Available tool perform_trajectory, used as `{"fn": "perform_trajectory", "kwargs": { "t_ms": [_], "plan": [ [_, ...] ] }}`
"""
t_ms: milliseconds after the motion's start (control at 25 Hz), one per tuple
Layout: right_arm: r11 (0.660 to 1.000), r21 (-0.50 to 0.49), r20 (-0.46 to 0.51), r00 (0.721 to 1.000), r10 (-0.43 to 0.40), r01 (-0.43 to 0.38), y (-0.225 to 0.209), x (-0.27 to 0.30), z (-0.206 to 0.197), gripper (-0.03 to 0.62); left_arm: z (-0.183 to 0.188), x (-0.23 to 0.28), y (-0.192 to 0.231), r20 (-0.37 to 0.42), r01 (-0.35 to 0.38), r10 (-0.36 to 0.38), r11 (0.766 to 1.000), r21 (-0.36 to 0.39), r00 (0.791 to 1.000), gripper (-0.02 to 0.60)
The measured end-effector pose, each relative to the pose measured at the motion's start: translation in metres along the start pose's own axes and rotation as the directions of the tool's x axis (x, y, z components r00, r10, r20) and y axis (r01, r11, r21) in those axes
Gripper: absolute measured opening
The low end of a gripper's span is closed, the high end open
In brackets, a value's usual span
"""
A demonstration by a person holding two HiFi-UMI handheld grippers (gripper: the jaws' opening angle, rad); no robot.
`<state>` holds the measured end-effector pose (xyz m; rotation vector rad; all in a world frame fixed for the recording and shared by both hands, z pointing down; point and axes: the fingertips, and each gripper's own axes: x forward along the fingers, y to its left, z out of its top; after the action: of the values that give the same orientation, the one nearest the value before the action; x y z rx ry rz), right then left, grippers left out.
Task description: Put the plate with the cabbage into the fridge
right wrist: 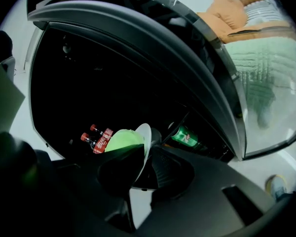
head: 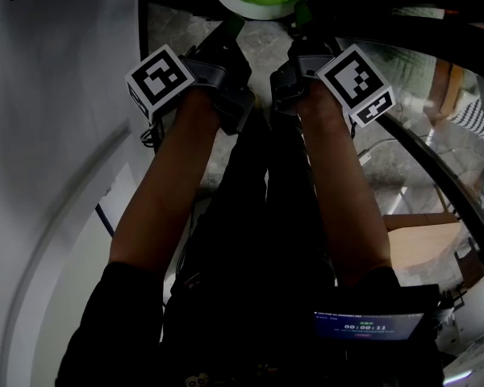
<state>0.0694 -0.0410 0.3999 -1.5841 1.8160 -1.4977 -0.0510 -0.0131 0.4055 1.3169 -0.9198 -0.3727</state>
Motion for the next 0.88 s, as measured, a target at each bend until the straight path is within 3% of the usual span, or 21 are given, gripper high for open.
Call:
{"fn": "perform_trajectory", "kwargs": {
  "t_ms": [280, 720, 880],
  "plan": [
    [0.997, -0.075, 0.002, 1.0, -0.009, 0.009, 0.002, -0.006, -0.001, 0.049, 0.007, 0.001, -0.002, 0.01, 0.0, 0.0, 1.0, 0.015, 1.0, 0.012],
    [0.997, -0.072, -0.044, 0.999, 0.01, -0.013, 0.0, -0.006, -0.011, 0.049, 0.015, 0.021, -0.009, 0.028, 0.006, -0.006, 1.0, 0.006, 1.0, 0.011],
    [0.996, -0.082, -0.059, 0.998, 0.02, -0.024, 0.003, 0.0, -0.01, 0.048, 0.015, 0.031, -0.014, 0.02, -0.003, 0.002, 0.999, 0.041, 1.0, 0.011]
  ]
}}
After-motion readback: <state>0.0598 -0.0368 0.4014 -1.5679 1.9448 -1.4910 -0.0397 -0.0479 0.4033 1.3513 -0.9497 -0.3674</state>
